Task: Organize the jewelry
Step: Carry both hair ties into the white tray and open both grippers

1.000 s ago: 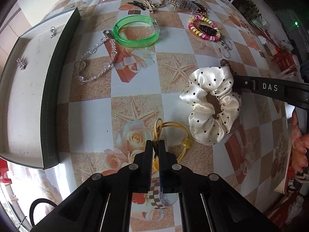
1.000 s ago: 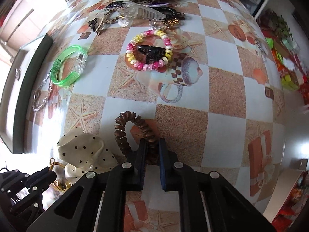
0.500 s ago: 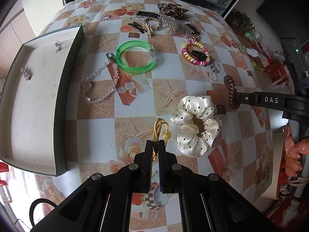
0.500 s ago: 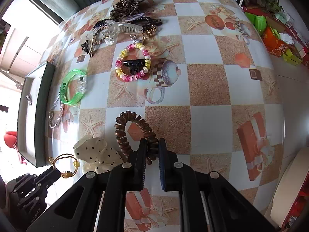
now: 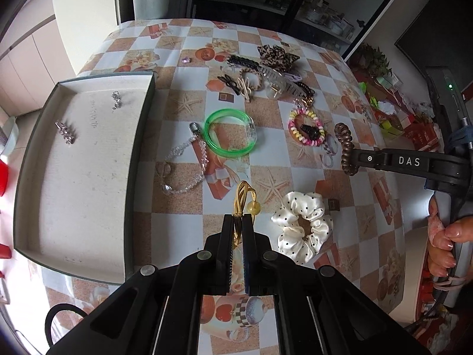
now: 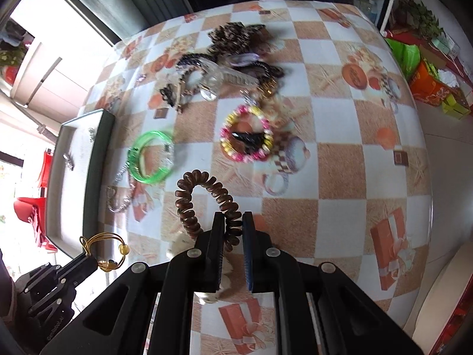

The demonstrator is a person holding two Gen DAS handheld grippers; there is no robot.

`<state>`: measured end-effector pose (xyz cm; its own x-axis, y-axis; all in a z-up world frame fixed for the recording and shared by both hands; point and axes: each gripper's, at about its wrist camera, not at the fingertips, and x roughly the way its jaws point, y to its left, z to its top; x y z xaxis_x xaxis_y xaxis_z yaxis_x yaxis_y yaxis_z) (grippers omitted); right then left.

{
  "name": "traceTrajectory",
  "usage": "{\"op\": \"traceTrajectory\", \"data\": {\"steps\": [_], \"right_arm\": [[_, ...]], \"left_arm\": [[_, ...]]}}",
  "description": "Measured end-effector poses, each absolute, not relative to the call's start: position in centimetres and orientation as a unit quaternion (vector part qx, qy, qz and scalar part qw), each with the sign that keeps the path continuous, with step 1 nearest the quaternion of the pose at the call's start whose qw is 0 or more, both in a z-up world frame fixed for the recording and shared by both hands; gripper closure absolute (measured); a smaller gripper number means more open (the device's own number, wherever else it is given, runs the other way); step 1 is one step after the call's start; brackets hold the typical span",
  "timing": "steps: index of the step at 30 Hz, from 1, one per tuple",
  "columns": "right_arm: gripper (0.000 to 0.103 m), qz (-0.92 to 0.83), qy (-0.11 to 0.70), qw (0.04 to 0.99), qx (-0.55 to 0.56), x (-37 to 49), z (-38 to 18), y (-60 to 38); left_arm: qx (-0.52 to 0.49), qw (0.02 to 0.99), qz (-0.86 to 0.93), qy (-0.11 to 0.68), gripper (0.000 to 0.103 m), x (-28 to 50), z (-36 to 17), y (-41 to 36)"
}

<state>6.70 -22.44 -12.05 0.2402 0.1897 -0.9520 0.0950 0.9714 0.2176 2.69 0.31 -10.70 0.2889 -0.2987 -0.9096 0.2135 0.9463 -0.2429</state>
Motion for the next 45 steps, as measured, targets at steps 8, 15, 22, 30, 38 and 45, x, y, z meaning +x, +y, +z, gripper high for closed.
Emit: {"op": "traceTrajectory", "data": {"steps": [8,15,22,30,38,45], "right_arm": [[0.09,0.075,0.603,0.789,0.091,10.1,-10.1,-17.9],[0.09,0.13,0.591,0.794,0.058,13.3,-8.9,-12.1],[0.09,0.184,0.583,0.791,0.024,16.6,-9.0,-5.1],[0.09,0.224,0.58,0.783,0.004,20.0,-10.6,1.9],[0.09,0.236,0.592,0.771,-0.007,22.5,-14.1,6.7],[0.09,0.235,0.607,0.76,-0.008,23.9,-17.1,9.4]], "left_arm": [[-0.06,0.824,-0.13,0.548,0.095,4.5,-8.4,4.2],[-0.081,0.839,-0.089,0.531,0.095,6.1,-7.8,8.7],[-0.104,0.852,-0.043,0.511,0.095,8.4,-8.5,14.2],[-0.135,0.86,-0.003,0.492,0.095,11.4,-11.2,19.4],[-0.155,0.844,0.036,0.512,0.095,13.1,-15.7,22.0],[-0.145,0.833,0.061,0.531,0.095,13.4,-18.1,22.5]]}}
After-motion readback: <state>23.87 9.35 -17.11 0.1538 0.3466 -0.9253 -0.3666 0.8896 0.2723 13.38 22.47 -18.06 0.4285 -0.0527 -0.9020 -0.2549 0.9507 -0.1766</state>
